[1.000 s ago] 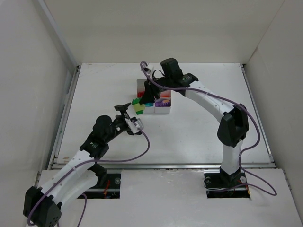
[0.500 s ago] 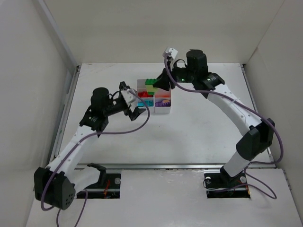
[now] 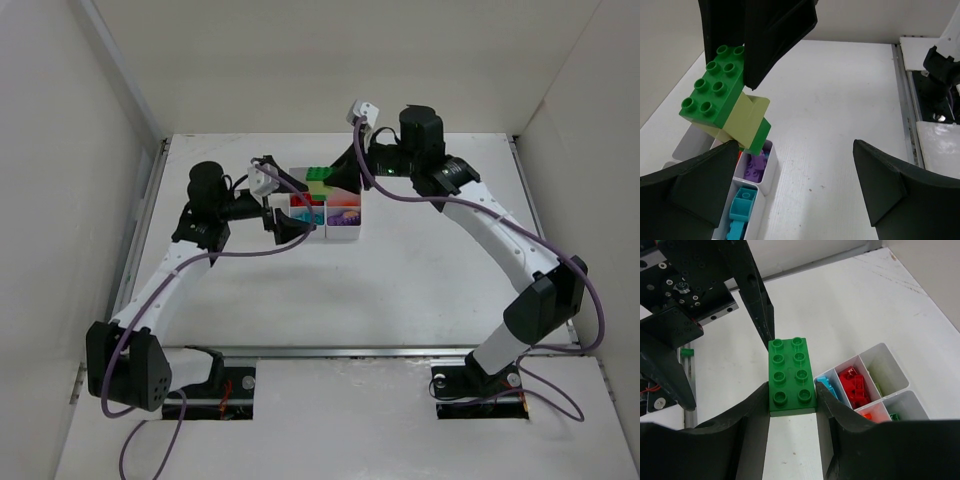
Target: Sort the legos into containers by color
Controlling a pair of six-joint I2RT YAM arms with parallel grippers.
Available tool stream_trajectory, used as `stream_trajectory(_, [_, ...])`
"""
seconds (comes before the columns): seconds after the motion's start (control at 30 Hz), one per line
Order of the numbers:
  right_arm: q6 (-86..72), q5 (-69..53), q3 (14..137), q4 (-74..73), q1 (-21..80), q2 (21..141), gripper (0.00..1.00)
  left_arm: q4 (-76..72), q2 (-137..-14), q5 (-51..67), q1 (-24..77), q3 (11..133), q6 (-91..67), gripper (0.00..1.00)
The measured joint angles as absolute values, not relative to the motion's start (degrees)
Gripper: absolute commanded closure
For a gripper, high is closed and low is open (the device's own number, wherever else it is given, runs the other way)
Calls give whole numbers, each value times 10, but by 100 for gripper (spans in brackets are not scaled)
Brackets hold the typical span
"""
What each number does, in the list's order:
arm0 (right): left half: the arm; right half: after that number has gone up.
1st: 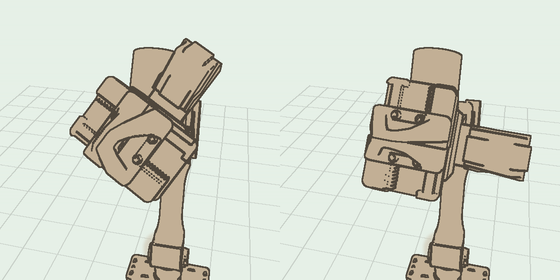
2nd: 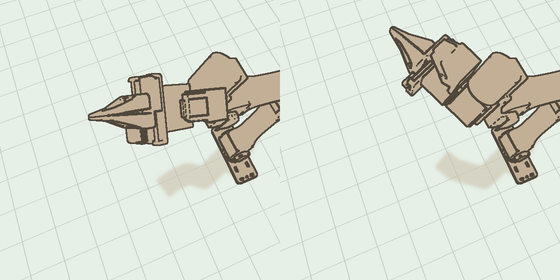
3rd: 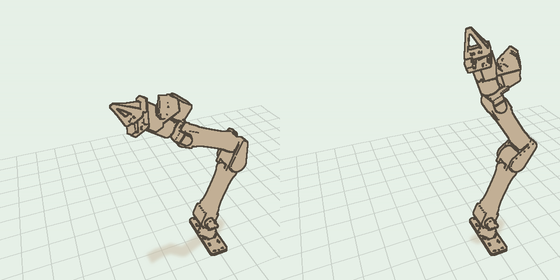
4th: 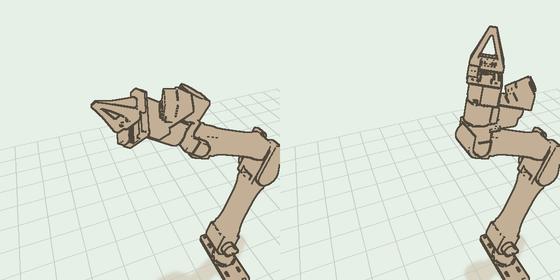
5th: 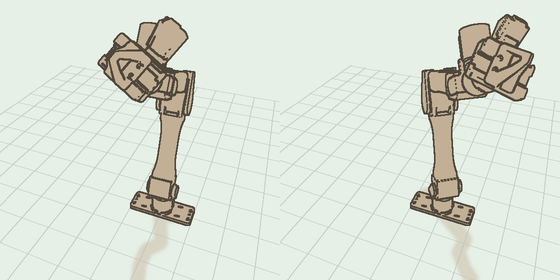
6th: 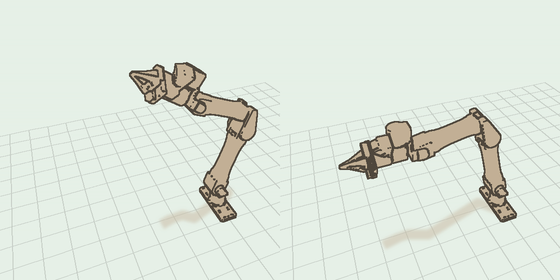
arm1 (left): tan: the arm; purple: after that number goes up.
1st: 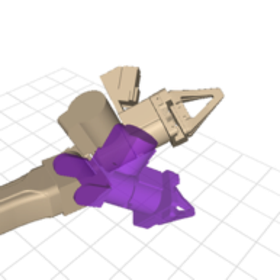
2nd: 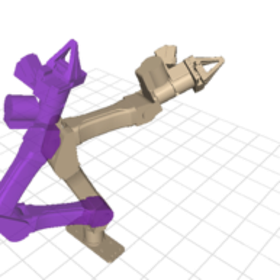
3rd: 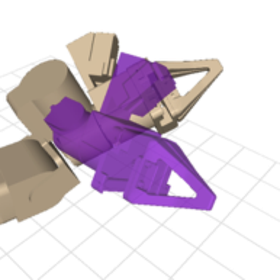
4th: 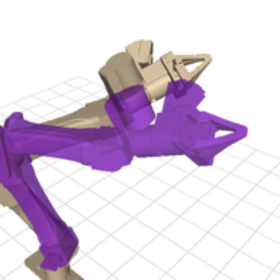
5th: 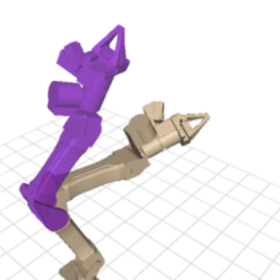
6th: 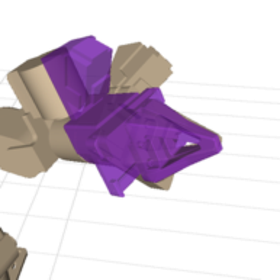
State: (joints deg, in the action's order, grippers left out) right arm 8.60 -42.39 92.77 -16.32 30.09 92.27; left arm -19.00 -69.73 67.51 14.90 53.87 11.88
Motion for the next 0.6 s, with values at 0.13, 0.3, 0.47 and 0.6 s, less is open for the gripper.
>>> stream_trajectory(0.13, [86, -427, 928, -160, 305, 923, 100, -217, -707, 680, 146, 541, 88, 4])
stream_trajectory(0.3, [86, -440, 928, -160, 316, 923, 100, -236, -719, 672, 138, 541, 71, 6])
stream_trajectory(0.47, [86, -464, 928, -164, 327, 923, 100, -251, -727, 664, 126, 542, 61, 7])
stream_trajectory(0.6, [83, -474, 928, -164, 330, 923, 100, -258, -727, 666, 124, 542, 60, 14])
